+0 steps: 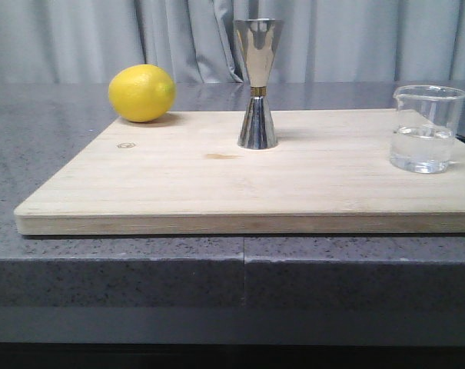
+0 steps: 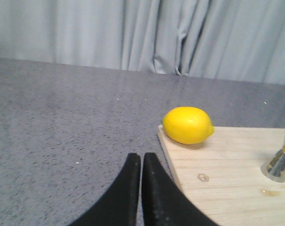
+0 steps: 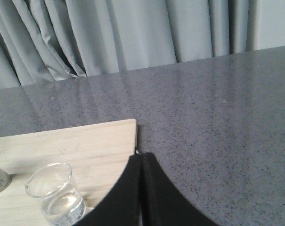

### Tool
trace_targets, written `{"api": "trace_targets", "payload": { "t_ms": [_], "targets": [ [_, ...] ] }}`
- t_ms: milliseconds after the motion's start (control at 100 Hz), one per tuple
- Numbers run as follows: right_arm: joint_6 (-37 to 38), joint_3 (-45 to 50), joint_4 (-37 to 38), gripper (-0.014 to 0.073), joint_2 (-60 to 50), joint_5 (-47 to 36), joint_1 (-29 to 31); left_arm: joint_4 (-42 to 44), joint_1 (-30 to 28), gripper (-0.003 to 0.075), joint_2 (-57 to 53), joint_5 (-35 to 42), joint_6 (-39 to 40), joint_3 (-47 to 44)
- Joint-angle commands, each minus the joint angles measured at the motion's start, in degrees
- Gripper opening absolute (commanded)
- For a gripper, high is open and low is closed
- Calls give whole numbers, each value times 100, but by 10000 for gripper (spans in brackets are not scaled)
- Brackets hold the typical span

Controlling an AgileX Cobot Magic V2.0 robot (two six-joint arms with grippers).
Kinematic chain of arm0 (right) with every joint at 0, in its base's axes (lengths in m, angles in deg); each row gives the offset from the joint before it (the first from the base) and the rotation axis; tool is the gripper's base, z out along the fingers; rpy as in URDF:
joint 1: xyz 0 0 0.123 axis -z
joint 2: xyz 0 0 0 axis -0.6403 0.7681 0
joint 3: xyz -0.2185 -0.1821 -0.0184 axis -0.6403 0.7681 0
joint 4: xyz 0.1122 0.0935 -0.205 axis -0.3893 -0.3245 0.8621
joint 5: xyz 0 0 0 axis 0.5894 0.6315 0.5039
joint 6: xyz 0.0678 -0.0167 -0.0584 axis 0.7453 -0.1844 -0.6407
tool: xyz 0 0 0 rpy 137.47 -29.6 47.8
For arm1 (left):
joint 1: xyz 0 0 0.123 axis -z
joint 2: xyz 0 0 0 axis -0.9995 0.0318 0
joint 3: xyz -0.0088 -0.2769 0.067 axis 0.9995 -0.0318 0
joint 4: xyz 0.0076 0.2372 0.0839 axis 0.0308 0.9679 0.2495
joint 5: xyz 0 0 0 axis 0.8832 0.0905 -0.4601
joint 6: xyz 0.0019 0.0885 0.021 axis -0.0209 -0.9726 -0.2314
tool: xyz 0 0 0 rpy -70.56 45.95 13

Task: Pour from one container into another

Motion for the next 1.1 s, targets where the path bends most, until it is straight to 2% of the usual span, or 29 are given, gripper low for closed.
{"api": "trace_targets", "payload": {
  "t_ms": [0,150,240,310,410,480,530,700,860,1090],
  "targets": [
    [-1,-349,-11,-65,389,-390,39,-38,423,-20,544,583,-153,430],
    [-1,-440,-11,8,706,-566,39,-38,1085,-17,1374,1335,-276,650],
    [-1,-440,-11,118,772,-666,39,-38,1470,45,1741,1889,-276,676],
    [-1,-440,-11,219,793,-741,39,-38,1752,149,2019,2322,-276,676],
    [-1,-440,-11,356,793,-865,39,-38,2102,379,2386,2815,-276,676],
    [-1,-440,-11,405,793,-889,39,-38,2306,510,2608,3111,-276,676],
    [-1,-440,-11,408,793,-847,39,-51,2454,561,2742,3224,-201,676],
    [-1,-427,-37,408,793,-363,28,169,2867,562,3299,3482,-202,676],
    [-1,-74,-37,409,793,-711,16,744,3111,562,4001,4202,-117,676],
    [-1,272,-164,409,793,-918,-93,2111,3097,562,4985,5193,1495,684]
  ]
}}
